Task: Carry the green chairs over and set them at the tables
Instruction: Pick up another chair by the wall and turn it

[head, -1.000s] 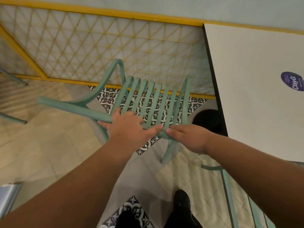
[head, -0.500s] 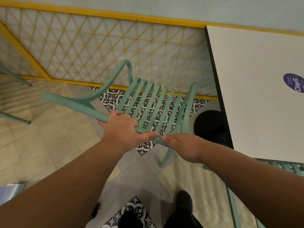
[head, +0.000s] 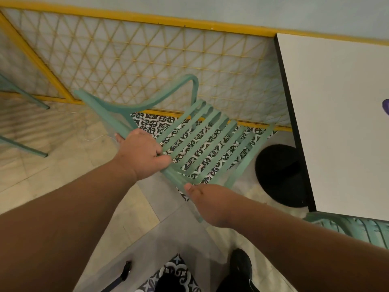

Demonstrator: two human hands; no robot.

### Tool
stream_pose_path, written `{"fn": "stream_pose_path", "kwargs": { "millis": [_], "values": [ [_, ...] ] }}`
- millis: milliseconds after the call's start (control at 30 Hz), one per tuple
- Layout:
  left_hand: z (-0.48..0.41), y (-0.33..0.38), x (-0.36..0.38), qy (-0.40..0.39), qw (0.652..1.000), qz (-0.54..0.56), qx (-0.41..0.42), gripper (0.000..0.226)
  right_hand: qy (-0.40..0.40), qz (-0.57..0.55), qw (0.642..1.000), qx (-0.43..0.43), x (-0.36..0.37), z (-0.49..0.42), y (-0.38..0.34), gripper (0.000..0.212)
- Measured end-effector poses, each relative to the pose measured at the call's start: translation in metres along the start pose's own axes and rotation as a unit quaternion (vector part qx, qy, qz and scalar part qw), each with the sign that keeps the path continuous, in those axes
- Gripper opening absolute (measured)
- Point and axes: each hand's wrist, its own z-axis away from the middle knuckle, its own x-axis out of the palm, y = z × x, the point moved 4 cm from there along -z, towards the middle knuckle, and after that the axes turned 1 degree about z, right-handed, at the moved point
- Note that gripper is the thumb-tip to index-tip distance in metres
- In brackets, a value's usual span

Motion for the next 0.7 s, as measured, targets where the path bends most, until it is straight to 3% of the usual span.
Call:
{"fn": "stream_pose_path", "kwargs": {
  "millis": [367, 567, 700],
  "values": [
    [-0.035, -0.019, -0.007, 0.005, 0.999, -0.025, 0.040, 0.045, 0.014, -0.070, 0.997, 0.024, -0.005, -0.027, -0.016, 0.067],
    [-0.058, -0.033, -0.006, -0.019, 0.993, -0.006, 0.115, 0.038, 0.036, -0.070, 0.997, 0.017, -0.007, -0.044, -0.025, 0.071],
    [-0.069, -0.029, -0.020, -0.073, 0.990, -0.115, 0.041, 0.048, 0.049, -0.127, 0.990, 0.027, -0.013, -0.053, -0.033, 0.056]
  ]
}}
